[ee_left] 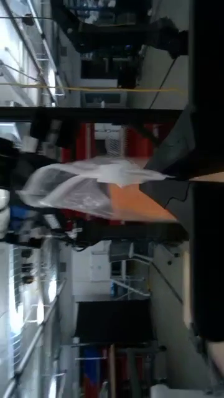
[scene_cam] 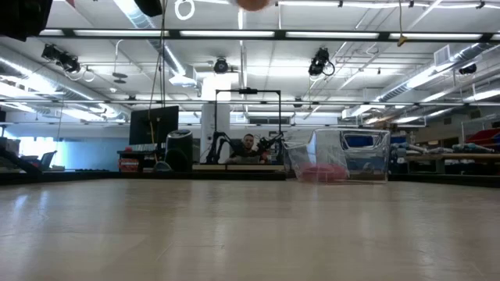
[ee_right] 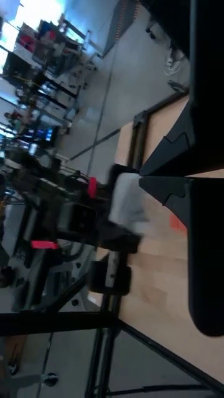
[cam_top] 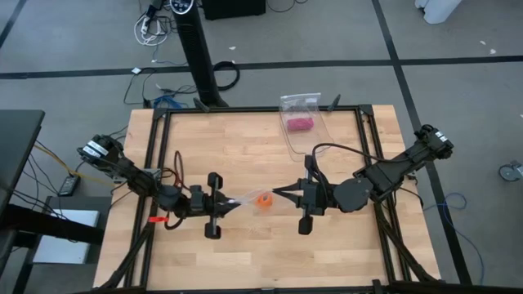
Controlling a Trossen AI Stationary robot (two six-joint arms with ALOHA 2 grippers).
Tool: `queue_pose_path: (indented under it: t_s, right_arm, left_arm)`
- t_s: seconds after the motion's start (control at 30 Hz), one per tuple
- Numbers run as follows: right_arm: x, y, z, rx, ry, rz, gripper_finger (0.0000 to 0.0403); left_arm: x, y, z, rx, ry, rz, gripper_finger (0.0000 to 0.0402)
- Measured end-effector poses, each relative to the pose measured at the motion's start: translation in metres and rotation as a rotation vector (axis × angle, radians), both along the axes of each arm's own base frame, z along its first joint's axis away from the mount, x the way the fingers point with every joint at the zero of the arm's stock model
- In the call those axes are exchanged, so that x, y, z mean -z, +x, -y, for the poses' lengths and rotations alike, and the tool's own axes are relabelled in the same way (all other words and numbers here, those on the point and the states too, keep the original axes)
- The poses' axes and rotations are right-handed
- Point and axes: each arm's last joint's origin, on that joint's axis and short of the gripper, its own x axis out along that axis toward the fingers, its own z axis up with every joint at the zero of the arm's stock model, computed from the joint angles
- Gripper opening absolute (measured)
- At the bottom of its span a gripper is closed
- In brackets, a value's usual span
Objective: Roll bandage
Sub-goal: Close the transparent zip bag
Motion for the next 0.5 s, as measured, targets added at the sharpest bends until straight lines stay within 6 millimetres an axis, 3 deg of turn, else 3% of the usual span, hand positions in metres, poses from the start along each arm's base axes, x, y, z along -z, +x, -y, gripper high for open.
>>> queue_pose_path:
  t_s: [0.2,0.5]
  right_arm:
    - [0.012,-0.004,0.002,0.039,0.073,-0.098,0.0035]
    - [0.042,-0.013,0.007,0.148,0.182,-0.289,0.0119]
  left_arm:
    - [0.005,0.002,-0.001,-0.072,0.080,-0.060,0.0004]
    - [0.034,0.007,0.002,-0.078,0.148,-0.333,0.0002]
